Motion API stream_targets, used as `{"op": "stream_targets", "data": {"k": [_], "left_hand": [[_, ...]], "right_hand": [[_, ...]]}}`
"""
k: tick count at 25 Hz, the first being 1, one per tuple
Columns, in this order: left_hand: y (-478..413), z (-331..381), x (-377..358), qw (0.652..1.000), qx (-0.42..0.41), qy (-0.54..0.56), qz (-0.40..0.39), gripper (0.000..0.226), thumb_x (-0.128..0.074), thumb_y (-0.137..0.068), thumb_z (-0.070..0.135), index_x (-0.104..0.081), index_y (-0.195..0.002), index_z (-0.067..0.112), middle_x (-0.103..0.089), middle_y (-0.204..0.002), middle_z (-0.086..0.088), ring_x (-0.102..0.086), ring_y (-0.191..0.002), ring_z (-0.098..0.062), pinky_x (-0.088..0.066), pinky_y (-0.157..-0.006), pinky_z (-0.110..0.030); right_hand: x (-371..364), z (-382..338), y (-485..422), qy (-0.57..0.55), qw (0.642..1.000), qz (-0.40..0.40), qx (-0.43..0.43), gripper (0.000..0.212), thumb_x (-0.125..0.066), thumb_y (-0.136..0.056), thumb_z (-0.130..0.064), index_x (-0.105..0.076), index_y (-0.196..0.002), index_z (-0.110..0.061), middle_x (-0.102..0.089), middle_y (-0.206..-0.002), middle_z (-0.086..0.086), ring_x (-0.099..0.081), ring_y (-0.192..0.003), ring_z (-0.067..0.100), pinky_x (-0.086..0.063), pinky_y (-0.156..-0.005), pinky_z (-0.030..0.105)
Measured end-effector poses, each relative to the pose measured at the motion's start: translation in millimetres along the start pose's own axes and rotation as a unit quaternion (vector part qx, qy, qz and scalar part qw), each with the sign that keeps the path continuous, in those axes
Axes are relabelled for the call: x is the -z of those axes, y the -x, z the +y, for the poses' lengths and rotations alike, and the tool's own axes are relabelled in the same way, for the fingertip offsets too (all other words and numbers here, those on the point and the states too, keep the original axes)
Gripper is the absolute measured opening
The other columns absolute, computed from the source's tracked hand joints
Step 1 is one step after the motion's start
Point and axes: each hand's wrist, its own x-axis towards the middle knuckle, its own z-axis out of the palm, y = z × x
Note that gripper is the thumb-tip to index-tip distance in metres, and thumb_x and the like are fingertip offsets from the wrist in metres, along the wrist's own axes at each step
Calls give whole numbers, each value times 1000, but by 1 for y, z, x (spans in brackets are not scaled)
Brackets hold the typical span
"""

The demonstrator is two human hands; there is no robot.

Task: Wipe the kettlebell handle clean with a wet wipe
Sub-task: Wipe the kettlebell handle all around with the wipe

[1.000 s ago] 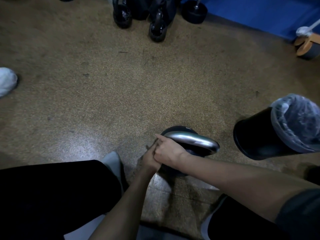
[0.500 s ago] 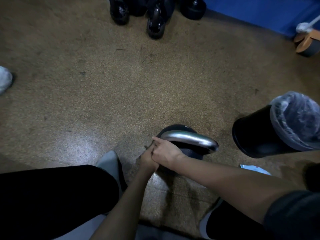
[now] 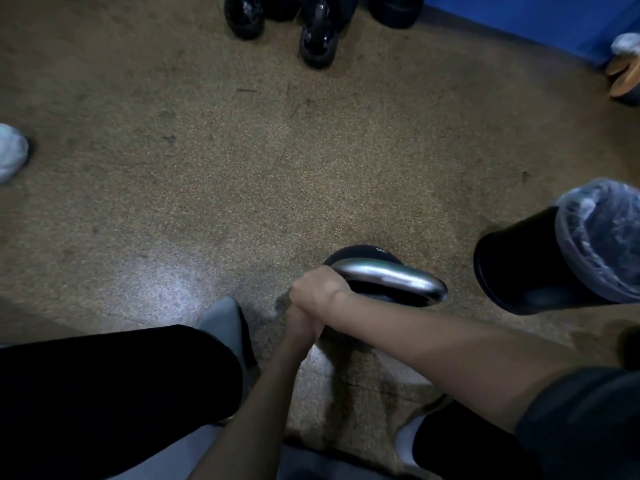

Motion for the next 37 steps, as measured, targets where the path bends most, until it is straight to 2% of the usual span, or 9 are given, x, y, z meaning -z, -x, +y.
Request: {"op": "stream_targets", "data": {"k": [2,6,10,14,18,22,28,34,37], "left_hand": [[-1,2,0,999,-33,-17,-5,25,-69,-77,8,-62,-101,10,-62,-87,2,-61,-84,-3,-48,-86,-32],[-5,-2,0,998,-59,-22,-17,50,-76,-73,9,-58,-120,8,-68,-113,-7,-63,-106,-20,-49,-95,-32],[-9,-5,2,997,-64,-3,-43,73,-76,-69,6,-47,-136,14,-61,-127,-2,-58,-116,-17,-44,-105,-35],[-10,-4,2,997,-37,30,-60,72,-73,-74,-3,-45,-137,15,-62,-126,-6,-58,-117,-20,-46,-103,-36],[-12,-3,4,997,-38,12,-58,81,-75,-73,2,-36,-143,14,-56,-131,-2,-55,-118,-15,-44,-106,-37],[-10,0,6,997,-52,2,-61,79,-74,-74,0,-37,-142,13,-58,-126,0,-55,-112,-10,-45,-100,-28],[-10,0,7,997,-54,2,-62,81,-75,-73,1,-38,-143,17,-57,-132,-3,-56,-119,-18,-44,-106,-38],[-9,-1,6,997,-57,2,-60,83,-77,-70,5,-40,-142,19,-60,-130,-5,-58,-118,-18,-45,-105,-39],[-10,-3,6,996,-61,12,-65,80,-74,-71,-1,-41,-141,20,-61,-129,-6,-58,-118,-18,-45,-105,-39]], "right_hand": [[12,12,-5,-56,998,-19,2,30,-42,-96,-14,-59,-119,-3,-60,-125,10,-57,-115,27,-47,-86,35],[22,50,-38,-176,977,-118,0,17,-63,-83,-12,-70,-97,-5,-69,-97,7,-66,-93,27,-51,-77,30],[20,71,-52,-205,963,-173,-12,15,-70,-78,-13,-74,-92,-10,-72,-99,7,-66,-95,27,-55,-87,41],[15,79,-48,-260,953,-157,-9,15,-67,-81,-10,-74,-93,-13,-70,-107,6,-64,-98,24,-53,-90,37],[9,87,-44,-271,954,-125,-14,19,-66,-82,-9,-73,-98,-14,-70,-106,2,-62,-91,17,-49,-75,25],[9,96,-36,-343,931,-127,-17,24,-60,-85,-3,-73,-102,-15,-70,-105,1,-59,-87,13,-49,-77,26],[3,102,-25,-429,896,-98,-54,25,-61,-85,-6,-73,-100,-21,-67,-112,-4,-58,-95,11,-49,-85,26],[-1,101,-16,-469,875,-78,-92,27,-57,-86,-2,-73,-101,-18,-67,-111,-1,-58,-82,8,-48,-64,17],[1,103,-10,-501,857,-76,-97,29,-56,-87,0,-73,-103,-17,-66,-112,-2,-58,-84,7,-48,-66,16]]}}
